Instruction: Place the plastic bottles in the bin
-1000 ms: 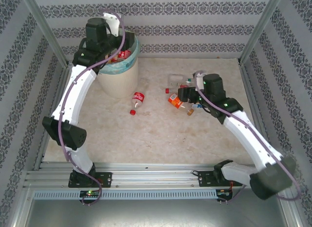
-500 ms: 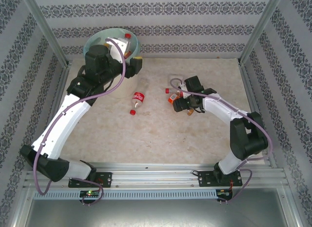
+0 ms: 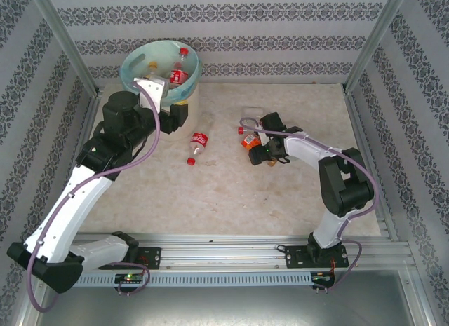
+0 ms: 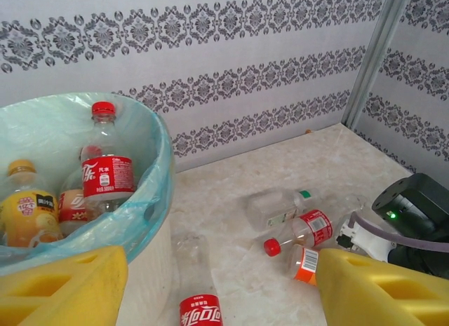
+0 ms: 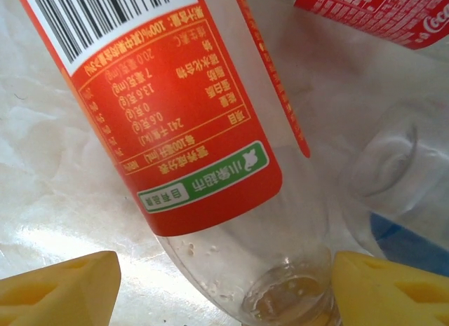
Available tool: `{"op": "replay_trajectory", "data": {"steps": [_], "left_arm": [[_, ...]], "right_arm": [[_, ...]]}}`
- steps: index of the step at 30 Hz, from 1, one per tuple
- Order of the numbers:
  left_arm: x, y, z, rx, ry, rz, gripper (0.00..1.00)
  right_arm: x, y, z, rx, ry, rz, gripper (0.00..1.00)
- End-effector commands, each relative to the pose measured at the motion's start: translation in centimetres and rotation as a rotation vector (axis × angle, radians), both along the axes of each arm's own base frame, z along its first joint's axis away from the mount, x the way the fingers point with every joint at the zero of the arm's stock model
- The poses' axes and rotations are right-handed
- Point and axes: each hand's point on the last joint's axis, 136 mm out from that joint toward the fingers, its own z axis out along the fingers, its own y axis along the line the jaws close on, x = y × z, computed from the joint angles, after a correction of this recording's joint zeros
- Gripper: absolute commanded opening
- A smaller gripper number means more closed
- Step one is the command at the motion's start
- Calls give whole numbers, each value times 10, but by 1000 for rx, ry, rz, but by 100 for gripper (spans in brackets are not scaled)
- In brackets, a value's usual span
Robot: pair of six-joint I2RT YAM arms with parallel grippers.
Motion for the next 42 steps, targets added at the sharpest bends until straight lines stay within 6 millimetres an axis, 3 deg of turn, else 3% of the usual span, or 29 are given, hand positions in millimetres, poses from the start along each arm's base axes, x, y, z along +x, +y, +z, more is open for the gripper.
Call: {"op": "replay_trajectory", "data": {"steps": [1,9,17,24,30,33,37,42], "left_arm": [[-5,5,-5,4,19,24,72],[-1,0,-11,-7,28,14,73],[0,1,-14,0,30,16,73],[-2,1,-14,-2,30,16,73],[-2,-7,-9,-66,20,-18,75],[-1,-16,-3,-116,13,-55,77],[-2,-36,8,-213,-8,-154,81],[-3,-77,21,-325,6,-376,84]], "right_arm": [[-3,-4,-7,-13,24,-8,78],[-10,-2,-13,-22,55,-1,69],[-10,-1,-23,-41,108,3,69],[-12,2,-18,-52,103,21,54],[-25,10,16,13,43,34,43],[-36,20,44,96,-12,53,42],[-52,36,88,216,-94,105,41],[-74,56,156,431,-248,188,39]]}}
